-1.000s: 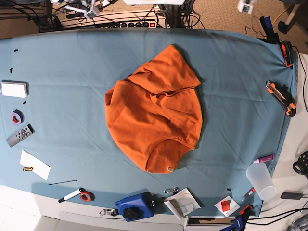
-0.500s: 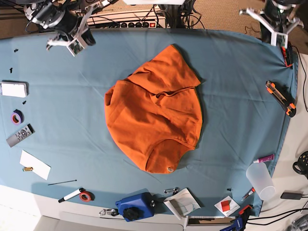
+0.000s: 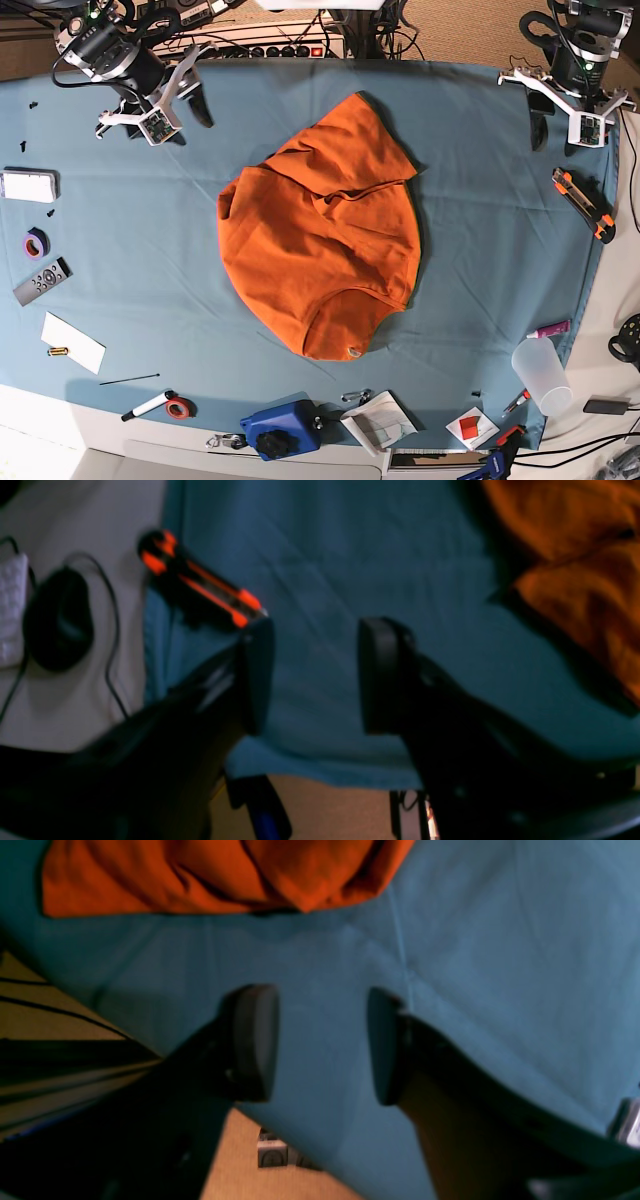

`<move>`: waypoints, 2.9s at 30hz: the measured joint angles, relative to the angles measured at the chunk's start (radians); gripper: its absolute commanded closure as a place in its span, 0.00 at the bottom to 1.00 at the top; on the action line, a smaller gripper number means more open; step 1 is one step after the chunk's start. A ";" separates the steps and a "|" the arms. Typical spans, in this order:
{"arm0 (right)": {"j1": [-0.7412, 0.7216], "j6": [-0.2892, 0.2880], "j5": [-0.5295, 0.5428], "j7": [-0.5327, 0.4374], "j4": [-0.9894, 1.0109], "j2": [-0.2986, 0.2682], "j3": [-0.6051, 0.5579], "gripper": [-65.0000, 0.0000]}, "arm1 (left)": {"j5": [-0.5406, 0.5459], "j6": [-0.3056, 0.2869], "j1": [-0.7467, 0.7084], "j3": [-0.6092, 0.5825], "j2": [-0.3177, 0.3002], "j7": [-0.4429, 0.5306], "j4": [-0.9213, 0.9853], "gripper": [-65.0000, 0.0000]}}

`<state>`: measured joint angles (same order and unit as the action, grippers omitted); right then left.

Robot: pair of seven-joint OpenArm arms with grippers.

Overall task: Layout the t-shirt on the table in an organized manner, then fold the t-shirt properly
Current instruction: 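Move the right gripper down toward the crumpled orange t-shirt, then grasp the orange t-shirt with the right gripper and lift it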

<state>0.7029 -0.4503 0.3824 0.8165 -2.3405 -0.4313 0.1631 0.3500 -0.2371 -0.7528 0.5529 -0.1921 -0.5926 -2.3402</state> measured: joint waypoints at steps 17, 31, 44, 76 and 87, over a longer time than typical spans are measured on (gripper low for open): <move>-0.328 0.054 -0.403 -0.007 0.031 -0.001 -0.700 0.53 | -0.001 0.000 0.000 0.000 0.000 0.000 0.000 0.53; -0.600 0.074 -0.462 -0.033 0.461 0.090 -0.986 0.53 | -0.001 0.000 0.000 0.000 0.000 0.000 0.000 0.53; -0.658 0.188 -0.475 0.061 0.489 0.145 -1.036 1.00 | -0.001 0.001 0.039 0.000 0.003 0.000 0.000 0.53; -0.650 -0.170 -0.114 0.067 0.225 0.138 -0.716 1.00 | -0.002 0.001 0.047 0.001 0.005 0.000 0.000 0.53; -0.655 -0.164 -0.382 0.116 0.227 0.137 -0.991 1.00 | -0.001 0.001 0.047 0.001 0.006 0.000 0.000 0.53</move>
<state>0.0483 -0.6144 0.0002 0.9325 -2.1139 -0.2939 -0.8280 0.3489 -0.2363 -0.7055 0.5537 -0.1864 -0.5926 -2.3402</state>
